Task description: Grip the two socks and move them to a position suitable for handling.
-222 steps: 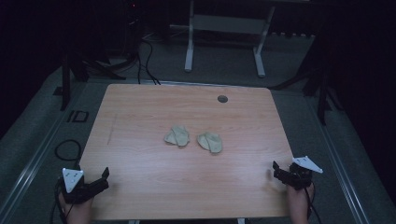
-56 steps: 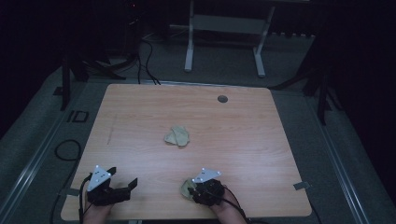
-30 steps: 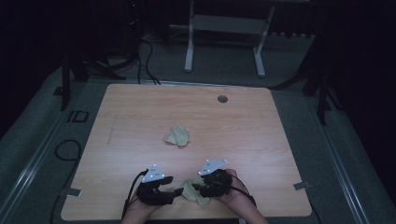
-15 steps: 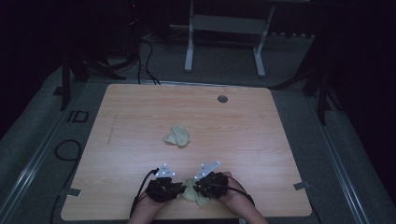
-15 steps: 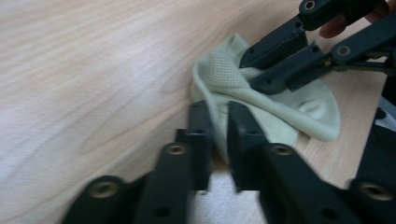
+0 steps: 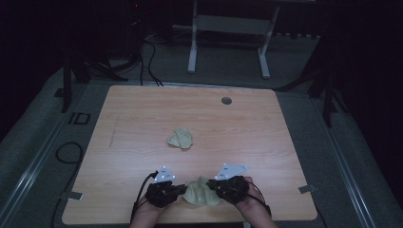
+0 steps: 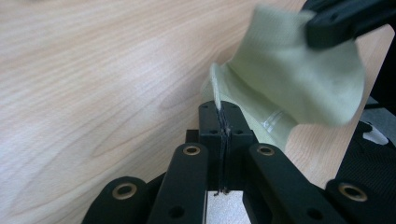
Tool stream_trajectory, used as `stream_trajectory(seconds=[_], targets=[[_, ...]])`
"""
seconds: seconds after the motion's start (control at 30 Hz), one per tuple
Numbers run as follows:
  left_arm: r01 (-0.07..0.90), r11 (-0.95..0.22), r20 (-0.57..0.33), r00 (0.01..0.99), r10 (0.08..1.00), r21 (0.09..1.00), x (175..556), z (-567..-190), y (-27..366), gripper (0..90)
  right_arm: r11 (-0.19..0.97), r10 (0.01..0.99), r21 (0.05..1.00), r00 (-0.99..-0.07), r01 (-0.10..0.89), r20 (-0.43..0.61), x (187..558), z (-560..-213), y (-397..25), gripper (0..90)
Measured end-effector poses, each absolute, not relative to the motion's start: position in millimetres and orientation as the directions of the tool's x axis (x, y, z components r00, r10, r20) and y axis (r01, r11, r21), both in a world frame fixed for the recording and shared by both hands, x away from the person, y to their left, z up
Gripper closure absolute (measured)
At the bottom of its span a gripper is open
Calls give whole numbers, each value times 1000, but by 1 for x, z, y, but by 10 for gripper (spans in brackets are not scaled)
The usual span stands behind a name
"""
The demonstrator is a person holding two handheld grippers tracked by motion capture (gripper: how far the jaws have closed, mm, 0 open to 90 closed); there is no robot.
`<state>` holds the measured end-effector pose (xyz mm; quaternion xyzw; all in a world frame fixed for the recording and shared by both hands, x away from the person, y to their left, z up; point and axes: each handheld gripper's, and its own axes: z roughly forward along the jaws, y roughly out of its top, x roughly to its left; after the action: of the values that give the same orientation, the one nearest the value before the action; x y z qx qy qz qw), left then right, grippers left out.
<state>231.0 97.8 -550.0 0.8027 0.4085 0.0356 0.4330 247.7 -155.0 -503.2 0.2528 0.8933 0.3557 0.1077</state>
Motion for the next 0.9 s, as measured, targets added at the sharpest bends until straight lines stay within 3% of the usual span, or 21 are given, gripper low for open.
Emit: stream_trajectory(seconds=[0.4, 0.7, 0.8, 0.9], targets=[[652, -307, -303, 650, 697, 693, 229, -558, 103, 887, 536, 670, 676, -742, 505, 24, 247, -517, -200, 851], [672, -327, -319, 651, 689, 665, 231, -569, 96, 886, 496, 714, 646, -696, 580, 77, 246, -542, -220, 833], [673, -332, -320, 653, 686, 661, 229, -571, 93, 883, 513, 712, 632, -699, 581, 65, 247, -547, -222, 781], [666, -334, -316, 659, 683, 667, 227, -571, 93, 858, 537, 704, 621, -709, 571, 43, 246, -550, -223, 670]])
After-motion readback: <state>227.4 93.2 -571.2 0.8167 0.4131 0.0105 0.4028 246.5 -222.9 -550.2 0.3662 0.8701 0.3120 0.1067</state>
